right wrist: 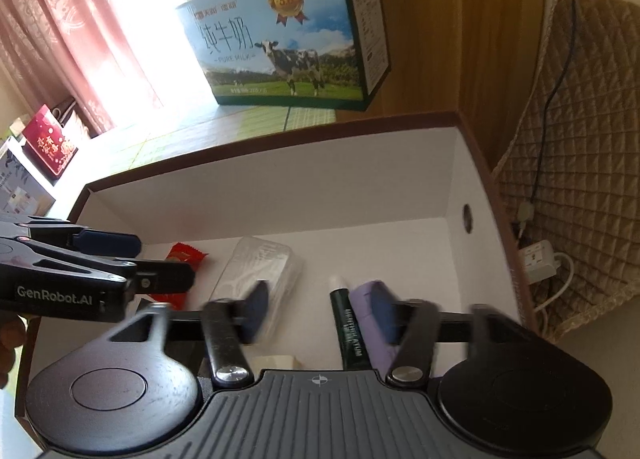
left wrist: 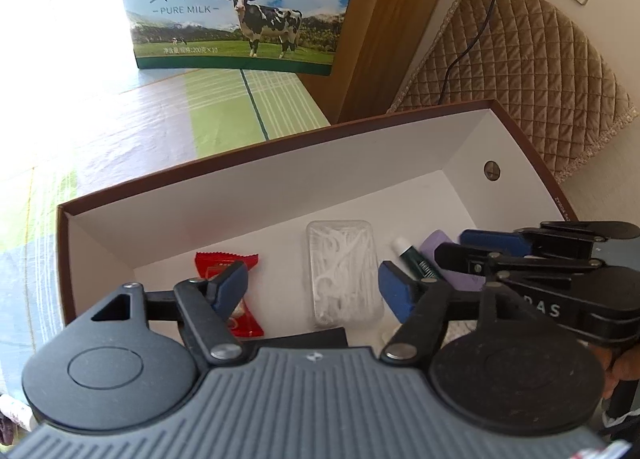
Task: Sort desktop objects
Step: 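Open both tools to drop the lip balm and floss box into the box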
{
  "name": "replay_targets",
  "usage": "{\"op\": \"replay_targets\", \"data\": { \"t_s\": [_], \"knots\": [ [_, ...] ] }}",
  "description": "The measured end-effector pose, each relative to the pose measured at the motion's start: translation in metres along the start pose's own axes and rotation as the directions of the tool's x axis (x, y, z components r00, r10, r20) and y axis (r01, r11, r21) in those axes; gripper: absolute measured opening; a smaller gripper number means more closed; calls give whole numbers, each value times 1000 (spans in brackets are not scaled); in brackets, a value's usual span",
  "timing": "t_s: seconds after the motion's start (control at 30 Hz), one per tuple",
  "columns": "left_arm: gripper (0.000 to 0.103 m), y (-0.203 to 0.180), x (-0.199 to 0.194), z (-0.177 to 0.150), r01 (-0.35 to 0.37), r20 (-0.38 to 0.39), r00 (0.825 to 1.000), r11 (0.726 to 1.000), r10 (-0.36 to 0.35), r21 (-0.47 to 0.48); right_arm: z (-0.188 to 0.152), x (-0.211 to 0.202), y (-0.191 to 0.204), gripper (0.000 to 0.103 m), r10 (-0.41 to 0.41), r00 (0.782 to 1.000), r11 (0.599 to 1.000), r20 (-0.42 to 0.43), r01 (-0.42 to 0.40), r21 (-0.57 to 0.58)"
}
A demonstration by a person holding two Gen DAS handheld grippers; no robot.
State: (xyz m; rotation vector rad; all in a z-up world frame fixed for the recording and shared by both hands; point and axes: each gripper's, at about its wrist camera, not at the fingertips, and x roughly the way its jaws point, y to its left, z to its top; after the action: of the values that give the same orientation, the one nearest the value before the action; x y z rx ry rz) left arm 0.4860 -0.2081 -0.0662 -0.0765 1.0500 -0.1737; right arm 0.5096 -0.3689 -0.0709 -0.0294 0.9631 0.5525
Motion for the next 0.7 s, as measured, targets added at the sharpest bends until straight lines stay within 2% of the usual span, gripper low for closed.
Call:
{"op": "replay_targets", "data": {
  "t_s": [0.1,0.2,0.23,0.33,0.7],
  "knots": [
    [72,0,-8,-2,-6,5,1000,1000,6,13,-5,-12,3,74,4,1000,1000,17,-4,-11],
    [78,0,-17,-6,-16,22,1000,999,16,28,-11,-24,7,91,15,999,1000,37,-14,-19],
    [79,0,-21,-8,-22,29,999,999,21,34,-13,-28,9,94,13,999,1000,45,-12,-22],
    [87,-1,-33,-13,-31,45,999,998,29,46,-20,-38,16,99,16,998,999,62,-14,-38],
    [92,-1,-79,-44,-48,83,996,997,43,58,-43,-79,39,101,4,992,999,129,2,-42]
  ]
}}
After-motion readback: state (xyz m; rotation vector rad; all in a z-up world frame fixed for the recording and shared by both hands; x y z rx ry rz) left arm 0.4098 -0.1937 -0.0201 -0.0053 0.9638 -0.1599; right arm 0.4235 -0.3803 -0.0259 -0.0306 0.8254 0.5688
